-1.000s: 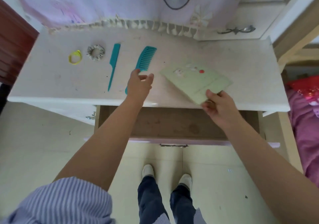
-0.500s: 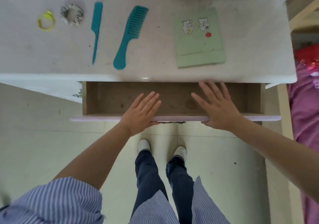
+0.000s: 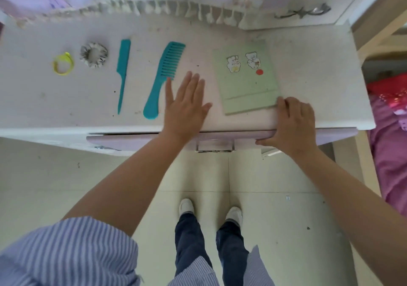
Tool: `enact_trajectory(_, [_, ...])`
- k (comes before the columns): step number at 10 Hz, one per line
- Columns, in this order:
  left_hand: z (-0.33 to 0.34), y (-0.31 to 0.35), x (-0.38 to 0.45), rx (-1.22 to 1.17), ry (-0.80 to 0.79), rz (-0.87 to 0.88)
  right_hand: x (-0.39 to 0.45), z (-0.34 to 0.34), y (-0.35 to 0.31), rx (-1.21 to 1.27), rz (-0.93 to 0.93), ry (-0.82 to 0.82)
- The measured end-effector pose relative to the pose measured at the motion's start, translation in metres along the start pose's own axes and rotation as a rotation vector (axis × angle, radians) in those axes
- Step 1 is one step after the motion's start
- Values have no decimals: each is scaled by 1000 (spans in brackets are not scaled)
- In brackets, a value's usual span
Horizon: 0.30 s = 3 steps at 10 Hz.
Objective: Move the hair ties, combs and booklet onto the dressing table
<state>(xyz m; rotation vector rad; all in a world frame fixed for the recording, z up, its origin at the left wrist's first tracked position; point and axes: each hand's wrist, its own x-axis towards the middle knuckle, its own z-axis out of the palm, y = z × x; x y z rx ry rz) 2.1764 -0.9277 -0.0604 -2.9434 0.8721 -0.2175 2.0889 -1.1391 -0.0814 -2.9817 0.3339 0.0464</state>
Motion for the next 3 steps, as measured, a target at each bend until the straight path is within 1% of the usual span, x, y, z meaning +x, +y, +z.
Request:
enact_trajectory(1, [12,21,7,-229,-48,-134,1,1,-1,-4,23,53])
enact_trajectory(2, [36,20,-3,-273,-213,-260,0,2,-2,9,23,-19])
enact_trajectory(3, [44,18,-10,-266,-174,-281,1,-8,-4,10,20,-156])
